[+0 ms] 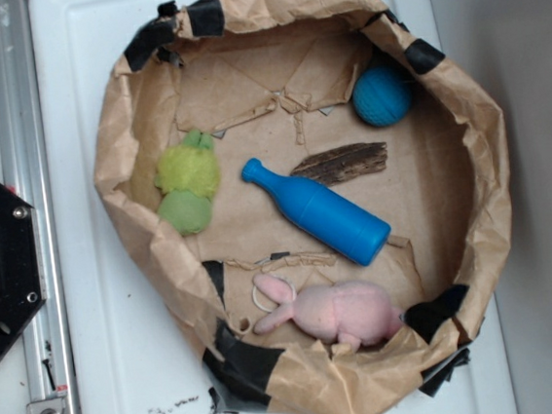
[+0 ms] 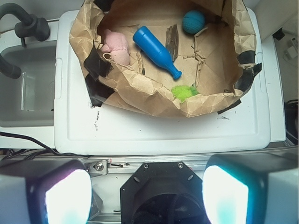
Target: Grab the wood chip.
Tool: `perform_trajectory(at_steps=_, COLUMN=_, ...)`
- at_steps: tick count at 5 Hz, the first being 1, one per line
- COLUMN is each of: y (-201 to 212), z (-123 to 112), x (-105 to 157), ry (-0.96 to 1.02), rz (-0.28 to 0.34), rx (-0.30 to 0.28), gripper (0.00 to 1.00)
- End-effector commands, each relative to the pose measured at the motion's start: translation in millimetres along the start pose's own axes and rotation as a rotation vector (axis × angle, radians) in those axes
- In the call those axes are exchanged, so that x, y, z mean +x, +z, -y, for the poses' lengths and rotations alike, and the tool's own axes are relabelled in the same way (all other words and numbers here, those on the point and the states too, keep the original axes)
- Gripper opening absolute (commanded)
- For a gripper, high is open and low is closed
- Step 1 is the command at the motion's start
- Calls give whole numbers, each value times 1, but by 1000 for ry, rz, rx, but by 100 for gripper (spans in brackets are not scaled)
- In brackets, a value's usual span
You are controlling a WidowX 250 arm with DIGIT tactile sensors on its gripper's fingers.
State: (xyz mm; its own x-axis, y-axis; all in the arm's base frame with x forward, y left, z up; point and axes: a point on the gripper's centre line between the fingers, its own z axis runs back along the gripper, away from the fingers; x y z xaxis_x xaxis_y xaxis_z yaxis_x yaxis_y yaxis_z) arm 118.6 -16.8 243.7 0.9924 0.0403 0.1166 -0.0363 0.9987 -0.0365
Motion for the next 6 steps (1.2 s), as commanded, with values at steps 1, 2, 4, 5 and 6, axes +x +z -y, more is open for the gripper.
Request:
perform_trajectory(at_steps=1, y=0, z=0, x=0, ry=0, rz=0, rx=0, gripper=100)
perform_trajectory(at_steps=2, y=-31, z=-35, x=14, ry=236, rz=247, rx=184, gripper=100)
perform_trajectory(at_steps=4, y=-70, z=-55, x=95, ry=592, rz=381, rx=48, gripper=100)
perform_trajectory(at_steps=5, y=-95, z=-60, x=113, ry=590, rz=317, rx=-16, gripper=100)
perform_trajectory(at_steps=6, y=-140, z=-64, x=126, ry=544, rz=236, rx=-68, gripper=100)
